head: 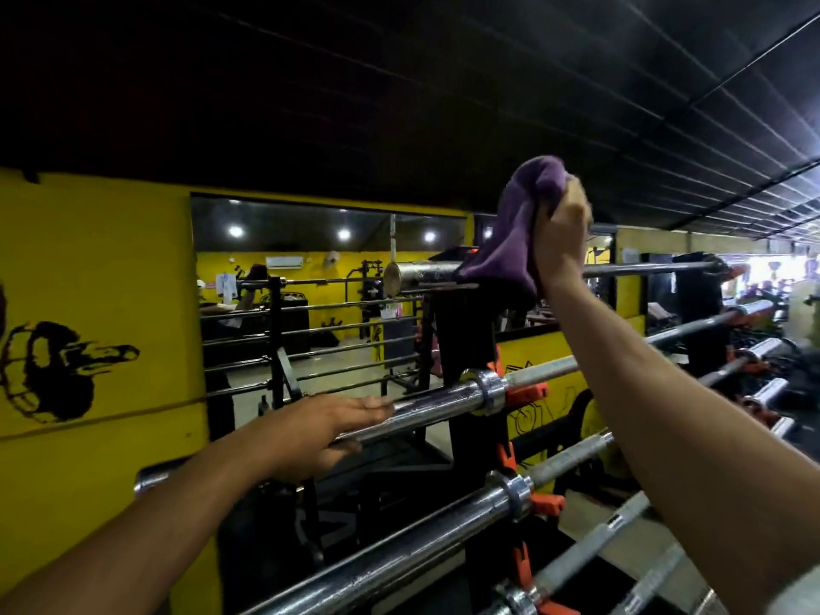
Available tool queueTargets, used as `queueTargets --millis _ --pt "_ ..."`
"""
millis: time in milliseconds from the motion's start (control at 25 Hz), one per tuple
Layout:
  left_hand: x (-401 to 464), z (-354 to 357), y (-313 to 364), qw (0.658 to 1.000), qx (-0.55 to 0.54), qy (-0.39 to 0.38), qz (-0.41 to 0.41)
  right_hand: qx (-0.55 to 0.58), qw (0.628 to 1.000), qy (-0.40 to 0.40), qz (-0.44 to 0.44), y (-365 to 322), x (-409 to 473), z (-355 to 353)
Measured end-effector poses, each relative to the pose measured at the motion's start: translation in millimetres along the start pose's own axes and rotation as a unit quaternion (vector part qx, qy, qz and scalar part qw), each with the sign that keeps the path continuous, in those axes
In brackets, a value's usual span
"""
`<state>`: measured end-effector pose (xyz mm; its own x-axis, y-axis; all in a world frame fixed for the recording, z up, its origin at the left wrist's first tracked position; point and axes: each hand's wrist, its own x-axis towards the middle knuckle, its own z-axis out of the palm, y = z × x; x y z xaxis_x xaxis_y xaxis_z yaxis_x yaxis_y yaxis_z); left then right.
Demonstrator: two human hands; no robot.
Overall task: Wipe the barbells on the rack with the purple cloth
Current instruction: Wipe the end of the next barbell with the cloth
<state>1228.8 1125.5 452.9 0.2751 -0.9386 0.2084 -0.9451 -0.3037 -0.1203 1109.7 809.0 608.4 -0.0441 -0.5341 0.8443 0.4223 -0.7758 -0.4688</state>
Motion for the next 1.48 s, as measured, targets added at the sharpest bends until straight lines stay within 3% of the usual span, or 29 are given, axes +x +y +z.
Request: queueTargets --millis 40,120,200,280,360,560,680,760,840,960,1080,1160,1320,1480 --pt "0 0 0 1.000 0.001 0.001 -0.002 -0.017 1.000 0.020 -0.009 4 5 3" --pt "-1 0 0 1.000 0.005 0.004 -0.005 -0.117 0.992 -0.043 -0.030 22 -5 24" --pt "-1 -1 1 1.000 0.000 0.001 -0.006 -0.266 0.951 -0.153 -0.041 45 -30 45" --pt "-1 -1 2 1.000 -0.005 0.002 -0.009 -0.361 0.913 -0.183 -0.042 53 -43 51" --pt "-1 -2 3 1.000 -0.015 0.008 -0.011 -0.355 0.922 -0.153 -0.019 44 -43 56" --pt "-2 -6 8 1.000 -0.017 0.009 -0.022 -0.159 0.978 -0.114 -0.071 1 -94 102" --pt "-4 -7 11 0.999 -0.010 -0.008 -0.030 -0.185 0.944 -0.181 -0.205 21 -83 77" --pt "-4 -7 10 1.000 -0.014 -0.009 -0.025 -0.265 0.909 -0.215 -0.238 53 -53 53" --pt "-3 -8 9 0.999 -0.019 -0.008 -0.026 -0.313 0.918 -0.187 -0.158 74 -31 39" --pt "-3 -8 10 0.999 -0.023 -0.010 -0.029 -0.273 0.951 -0.135 -0.050 69 -39 49" --pt "-3 -8 10 0.999 -0.016 -0.014 -0.026 -0.177 0.976 -0.112 -0.051 57 -61 46" --pt "-3 -8 9 0.999 -0.017 -0.008 -0.027 -0.067 0.995 -0.077 0.008 50 -59 28" --pt "-3 -8 10 1.000 -0.010 -0.002 -0.027 0.054 0.993 0.034 0.104 49 -41 -12" --pt "-3 -7 9 0.999 -0.015 -0.003 -0.031 0.059 0.981 0.129 0.132 66 -14 -44"
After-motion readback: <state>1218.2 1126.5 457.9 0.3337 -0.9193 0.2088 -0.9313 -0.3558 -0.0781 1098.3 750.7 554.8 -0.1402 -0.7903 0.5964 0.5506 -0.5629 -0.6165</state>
